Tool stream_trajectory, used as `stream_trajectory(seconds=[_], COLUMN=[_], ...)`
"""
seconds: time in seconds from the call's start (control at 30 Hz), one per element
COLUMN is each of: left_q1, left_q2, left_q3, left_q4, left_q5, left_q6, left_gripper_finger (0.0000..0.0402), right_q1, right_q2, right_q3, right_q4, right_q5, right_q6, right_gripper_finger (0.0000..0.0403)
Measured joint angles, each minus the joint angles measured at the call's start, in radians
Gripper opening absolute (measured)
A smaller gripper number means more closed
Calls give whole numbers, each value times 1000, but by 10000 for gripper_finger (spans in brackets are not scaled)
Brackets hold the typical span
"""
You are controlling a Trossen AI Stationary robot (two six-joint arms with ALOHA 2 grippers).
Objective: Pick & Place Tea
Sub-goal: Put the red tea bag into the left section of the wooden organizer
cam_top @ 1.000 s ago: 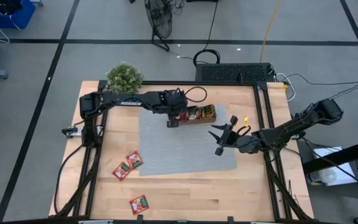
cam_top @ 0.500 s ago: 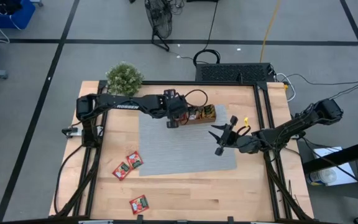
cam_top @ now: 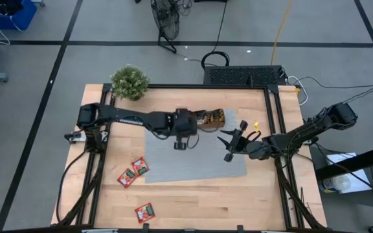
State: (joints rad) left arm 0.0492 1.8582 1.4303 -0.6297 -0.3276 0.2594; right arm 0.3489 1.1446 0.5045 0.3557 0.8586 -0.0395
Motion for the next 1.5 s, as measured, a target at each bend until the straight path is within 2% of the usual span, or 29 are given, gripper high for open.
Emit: stream_trajectory(seconds=[0.13,0.33,0.47,0.7,0.97,1.5], left_q1=[-1,35,75,119,140,138], left_q2=[57,121,117,103,104,138], left_q3=[-1,-1,-1,0,0,0], left_q4=[2,8,16,52,49,59], left_q5=[69,30,-26,-24,69,78], left_q6=[4,8,9,40,21,21], left_gripper_finger=[9,7,6,12,10,3], right_q1=[0,0,0,0,0,0], right_q2=[0,0,0,0,0,0], right_q3=[0,1,1,1,1,1], right_q4=[-1,-1,-2,-1,-2,-8], right_q5=[0,0,0,0,0,0], right_q6=[0,0,0,1,1,1], right_gripper_finger=[114,114,112,114,111,113])
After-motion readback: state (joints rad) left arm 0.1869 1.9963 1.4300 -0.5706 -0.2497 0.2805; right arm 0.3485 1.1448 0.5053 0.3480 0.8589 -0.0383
